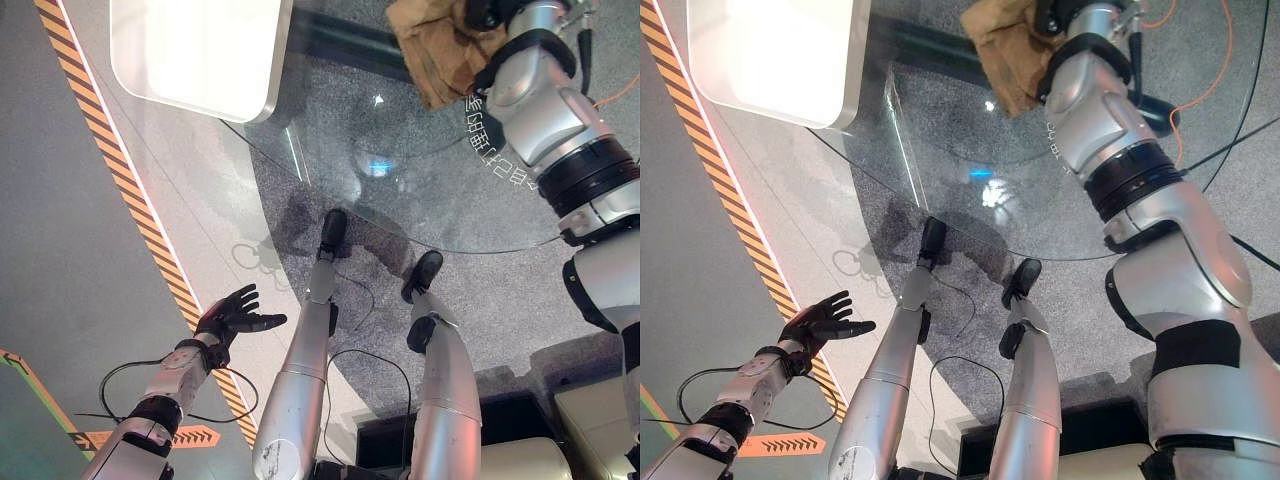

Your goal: Wipe the table with a cloth and put it in the basket.

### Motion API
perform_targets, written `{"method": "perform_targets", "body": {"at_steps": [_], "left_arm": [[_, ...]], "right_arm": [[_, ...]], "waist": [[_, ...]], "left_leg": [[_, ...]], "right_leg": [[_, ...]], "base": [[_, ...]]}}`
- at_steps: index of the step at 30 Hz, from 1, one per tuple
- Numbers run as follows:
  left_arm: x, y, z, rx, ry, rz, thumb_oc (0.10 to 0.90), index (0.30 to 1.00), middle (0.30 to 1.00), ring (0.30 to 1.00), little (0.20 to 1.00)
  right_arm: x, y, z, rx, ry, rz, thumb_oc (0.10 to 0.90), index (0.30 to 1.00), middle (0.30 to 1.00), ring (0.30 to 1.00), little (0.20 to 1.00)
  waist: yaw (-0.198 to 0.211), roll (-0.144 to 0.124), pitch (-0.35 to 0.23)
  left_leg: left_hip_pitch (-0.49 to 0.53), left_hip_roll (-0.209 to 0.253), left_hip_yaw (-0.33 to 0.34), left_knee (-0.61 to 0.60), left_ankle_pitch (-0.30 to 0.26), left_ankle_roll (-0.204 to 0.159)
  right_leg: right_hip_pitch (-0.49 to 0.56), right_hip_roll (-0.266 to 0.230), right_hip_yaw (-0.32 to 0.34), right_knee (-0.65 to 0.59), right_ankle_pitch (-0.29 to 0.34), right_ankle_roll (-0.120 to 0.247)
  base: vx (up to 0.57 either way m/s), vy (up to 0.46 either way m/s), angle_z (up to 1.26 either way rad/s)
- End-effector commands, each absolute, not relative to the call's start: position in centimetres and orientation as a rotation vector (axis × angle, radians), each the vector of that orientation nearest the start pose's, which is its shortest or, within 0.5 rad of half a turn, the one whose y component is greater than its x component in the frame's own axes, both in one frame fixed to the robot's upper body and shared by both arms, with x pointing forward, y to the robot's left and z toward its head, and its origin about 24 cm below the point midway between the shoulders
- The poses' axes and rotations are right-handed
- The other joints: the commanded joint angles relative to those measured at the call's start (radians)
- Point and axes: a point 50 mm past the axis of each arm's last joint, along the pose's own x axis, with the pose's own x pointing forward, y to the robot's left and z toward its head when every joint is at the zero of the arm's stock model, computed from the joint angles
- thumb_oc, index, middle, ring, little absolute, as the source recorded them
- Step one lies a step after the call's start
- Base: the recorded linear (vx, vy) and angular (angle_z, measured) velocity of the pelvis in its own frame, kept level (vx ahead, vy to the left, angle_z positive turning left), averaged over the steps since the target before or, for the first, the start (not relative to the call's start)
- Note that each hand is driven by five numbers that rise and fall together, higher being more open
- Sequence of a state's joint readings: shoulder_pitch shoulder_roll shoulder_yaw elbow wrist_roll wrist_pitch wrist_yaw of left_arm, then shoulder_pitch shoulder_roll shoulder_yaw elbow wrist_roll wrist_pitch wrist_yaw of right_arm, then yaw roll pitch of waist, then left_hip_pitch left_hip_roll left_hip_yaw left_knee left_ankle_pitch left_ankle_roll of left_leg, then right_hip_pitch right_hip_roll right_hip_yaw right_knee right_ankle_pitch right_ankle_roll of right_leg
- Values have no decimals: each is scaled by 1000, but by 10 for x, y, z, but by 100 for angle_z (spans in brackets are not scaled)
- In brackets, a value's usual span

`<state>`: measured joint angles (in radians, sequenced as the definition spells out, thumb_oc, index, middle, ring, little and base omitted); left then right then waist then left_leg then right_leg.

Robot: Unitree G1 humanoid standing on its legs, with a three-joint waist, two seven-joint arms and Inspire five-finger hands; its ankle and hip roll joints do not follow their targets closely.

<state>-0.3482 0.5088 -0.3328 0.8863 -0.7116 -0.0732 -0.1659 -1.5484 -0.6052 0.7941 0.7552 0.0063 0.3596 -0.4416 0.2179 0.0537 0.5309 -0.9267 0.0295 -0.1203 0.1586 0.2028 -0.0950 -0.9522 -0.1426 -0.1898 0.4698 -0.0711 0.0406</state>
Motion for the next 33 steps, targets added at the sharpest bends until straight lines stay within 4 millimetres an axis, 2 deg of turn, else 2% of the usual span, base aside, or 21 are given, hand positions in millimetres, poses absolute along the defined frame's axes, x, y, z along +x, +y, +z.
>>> {"method": "perform_targets", "body": {"at_steps": [1, 9, 14, 18, 27, 28, 33], "left_arm": [[255, 257, -57, -63, 579, 7, 800, 900, 900, 900, 900], [258, 251, -57, -57, 567, 11, 800, 900, 900, 900, 900], [266, 252, -48, -68, 505, 30, 800, 900, 900, 900, 900], [276, 251, -38, -85, 451, 52, 800, 900, 900, 900, 900], [304, 259, 6, -208, 205, 197, 800, 900, 900, 900, 900], [312, 265, 22, -253, 123, 249, 800, 900, 900, 900, 900], [323, 288, 69, -322, -102, 418, 800, 900, 900, 900, 900]], "right_arm": [[378, -75, 371, -1082, -760, -232, 100, 300, 300, 300, 200], [369, -39, 351, -1062, -787, -54, 100, 300, 300, 300, 200], [362, -25, 344, -1035, -800, 23, 100, 300, 300, 300, 200], [360, -22, 339, -1025, -797, 48, 100, 300, 300, 300, 200], [360, -23, 331, -991, -790, 65, 100, 300, 300, 300, 200], [361, -26, 332, -988, -790, 40, 100, 300, 300, 300, 200], [370, -44, 337, -915, -773, -59, 100, 300, 300, 300, 200]], "waist": [[23, 24, -11], [28, 26, -11], [24, 23, -11], [20, 20, -11], [6, 16, -11], [6, 16, -11], [9, 11, -11]], "left_leg": [[4, -95, -2, 121, -134, 81], [1, -98, -2, 124, -130, 82], [-7, -97, -2, 129, -126, 81], [-6, -97, -2, 125, -124, 84], [2, -97, 1, 121, -119, 82], [2, -98, 1, 123, -120, 82], [7, -99, -5, 127, -126, 80]], "right_leg": [[81, 26, -50, -162, 83, 21], [77, 26, -51, -154, 82, 21], [69, 30, -47, -148, 83, 21], [65, 33, -43, -146, 84, 20], [62, 40, -29, -135, 84, 19], [61, 39, -28, -131, 83, 19], [65, 38, -27, -124, 78, 19]], "base": [[0, 0, 0], [0, 0, 0], [0, 0, 0], [0, 0, 0], [0, 0, 0], [0, 0, 0], [2, -35, 0]]}}
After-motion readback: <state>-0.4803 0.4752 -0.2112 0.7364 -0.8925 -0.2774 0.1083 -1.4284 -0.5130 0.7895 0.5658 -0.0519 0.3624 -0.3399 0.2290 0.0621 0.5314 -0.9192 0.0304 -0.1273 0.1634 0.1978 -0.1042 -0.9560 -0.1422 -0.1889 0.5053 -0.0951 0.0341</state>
